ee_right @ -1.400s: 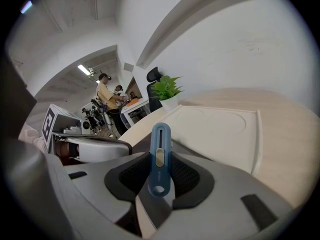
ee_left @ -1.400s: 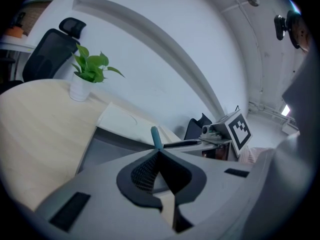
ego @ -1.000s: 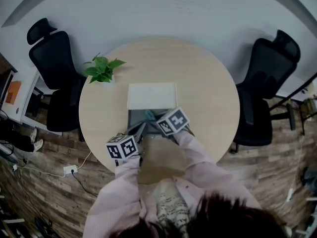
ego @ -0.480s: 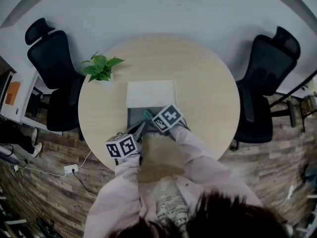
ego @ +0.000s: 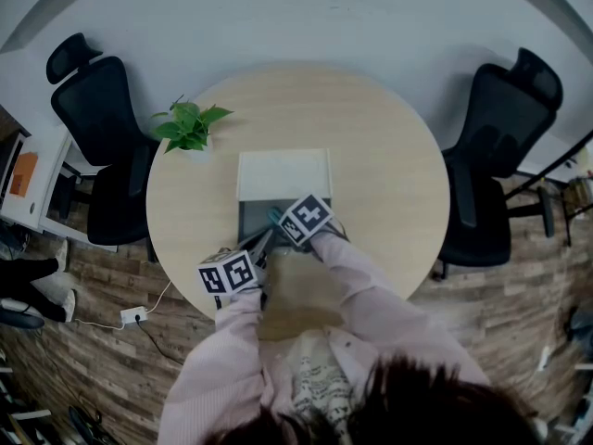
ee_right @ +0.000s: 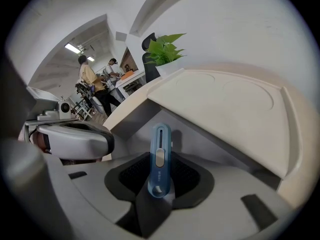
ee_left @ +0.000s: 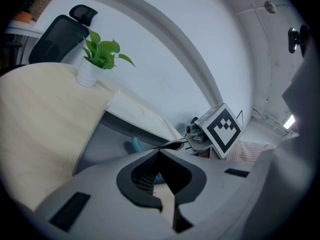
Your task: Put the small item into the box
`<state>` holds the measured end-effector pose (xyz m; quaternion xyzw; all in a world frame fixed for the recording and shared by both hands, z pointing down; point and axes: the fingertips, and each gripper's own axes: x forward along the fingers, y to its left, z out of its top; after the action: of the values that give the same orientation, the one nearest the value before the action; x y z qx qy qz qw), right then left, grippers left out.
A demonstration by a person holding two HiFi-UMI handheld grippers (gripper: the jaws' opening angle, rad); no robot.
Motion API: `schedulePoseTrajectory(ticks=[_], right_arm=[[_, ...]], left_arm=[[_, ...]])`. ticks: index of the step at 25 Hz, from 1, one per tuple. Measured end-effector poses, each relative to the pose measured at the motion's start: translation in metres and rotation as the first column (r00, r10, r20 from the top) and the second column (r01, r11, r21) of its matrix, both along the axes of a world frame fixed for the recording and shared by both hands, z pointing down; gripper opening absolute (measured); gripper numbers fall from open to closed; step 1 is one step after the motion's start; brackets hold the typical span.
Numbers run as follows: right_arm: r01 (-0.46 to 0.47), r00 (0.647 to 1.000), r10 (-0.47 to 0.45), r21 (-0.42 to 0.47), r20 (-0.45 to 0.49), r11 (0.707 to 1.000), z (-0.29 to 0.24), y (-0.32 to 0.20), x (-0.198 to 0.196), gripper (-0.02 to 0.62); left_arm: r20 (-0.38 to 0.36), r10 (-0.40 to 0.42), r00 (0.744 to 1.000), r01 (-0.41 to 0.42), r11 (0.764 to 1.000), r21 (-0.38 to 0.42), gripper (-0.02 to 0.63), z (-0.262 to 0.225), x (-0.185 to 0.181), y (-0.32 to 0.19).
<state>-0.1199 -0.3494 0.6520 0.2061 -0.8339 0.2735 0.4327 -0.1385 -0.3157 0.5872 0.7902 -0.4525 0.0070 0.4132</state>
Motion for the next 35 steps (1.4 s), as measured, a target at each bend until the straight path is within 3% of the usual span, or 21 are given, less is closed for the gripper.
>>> schedulePoseTrajectory(ticks=[23, 35], right_arm=[[0.001, 0.995, -0.001, -0.007, -0.098, 1.000, 0.017, 0.001, 0.000, 0.128], [0.028, 0.978, -0.021, 0.029, -0.210, 0.999, 0.010, 0.012, 0.003, 0.129]], left_arm=[[0.005, 0.003, 1.000, -0.002, 0.999, -0.035, 0.011, 0.006, -0.002, 0.006], [0.008, -0.014, 1.000, 0.014, 0.999, -0.035, 0.011, 0.007, -0.008, 0.010]])
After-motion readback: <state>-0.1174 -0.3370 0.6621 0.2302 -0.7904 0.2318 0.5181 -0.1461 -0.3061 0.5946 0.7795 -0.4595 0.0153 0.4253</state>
